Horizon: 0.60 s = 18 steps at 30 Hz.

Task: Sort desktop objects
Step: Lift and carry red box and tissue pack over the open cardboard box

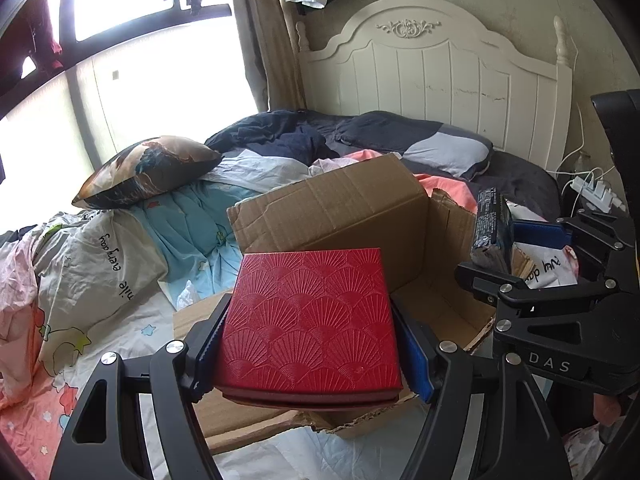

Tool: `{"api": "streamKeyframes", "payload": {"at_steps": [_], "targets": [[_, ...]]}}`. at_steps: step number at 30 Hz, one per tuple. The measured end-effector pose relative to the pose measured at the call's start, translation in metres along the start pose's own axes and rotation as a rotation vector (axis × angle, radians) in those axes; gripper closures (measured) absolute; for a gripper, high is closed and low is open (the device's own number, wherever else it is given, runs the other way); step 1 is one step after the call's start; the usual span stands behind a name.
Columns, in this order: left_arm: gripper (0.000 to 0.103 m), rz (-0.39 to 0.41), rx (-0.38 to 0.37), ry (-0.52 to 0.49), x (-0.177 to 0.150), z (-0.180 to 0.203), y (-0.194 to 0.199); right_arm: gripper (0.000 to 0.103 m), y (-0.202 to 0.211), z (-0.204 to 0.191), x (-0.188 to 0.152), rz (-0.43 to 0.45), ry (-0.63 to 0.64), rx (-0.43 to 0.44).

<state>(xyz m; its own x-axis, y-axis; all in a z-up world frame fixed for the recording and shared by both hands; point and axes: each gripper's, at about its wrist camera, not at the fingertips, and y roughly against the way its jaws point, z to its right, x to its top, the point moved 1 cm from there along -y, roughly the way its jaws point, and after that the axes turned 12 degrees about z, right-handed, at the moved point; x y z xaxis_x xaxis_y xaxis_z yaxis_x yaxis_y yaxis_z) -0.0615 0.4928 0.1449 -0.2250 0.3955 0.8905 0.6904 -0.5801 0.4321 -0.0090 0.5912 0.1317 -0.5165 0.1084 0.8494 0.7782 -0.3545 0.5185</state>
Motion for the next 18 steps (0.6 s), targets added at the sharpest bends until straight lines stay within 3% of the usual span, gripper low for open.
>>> {"api": "streamKeyframes", "payload": {"at_steps": [11, 18], "targets": [[0.028, -0.019, 0.002, -0.025, -0.004, 0.011, -0.003, 0.04, -0.015, 0.007, -0.001, -0.088, 0.007, 0.025], [0.028, -0.025, -0.001, -0.032, -0.006, 0.013, -0.008, 0.04, -0.017, 0.006, -0.003, -0.089, 0.018, 0.019]]}}
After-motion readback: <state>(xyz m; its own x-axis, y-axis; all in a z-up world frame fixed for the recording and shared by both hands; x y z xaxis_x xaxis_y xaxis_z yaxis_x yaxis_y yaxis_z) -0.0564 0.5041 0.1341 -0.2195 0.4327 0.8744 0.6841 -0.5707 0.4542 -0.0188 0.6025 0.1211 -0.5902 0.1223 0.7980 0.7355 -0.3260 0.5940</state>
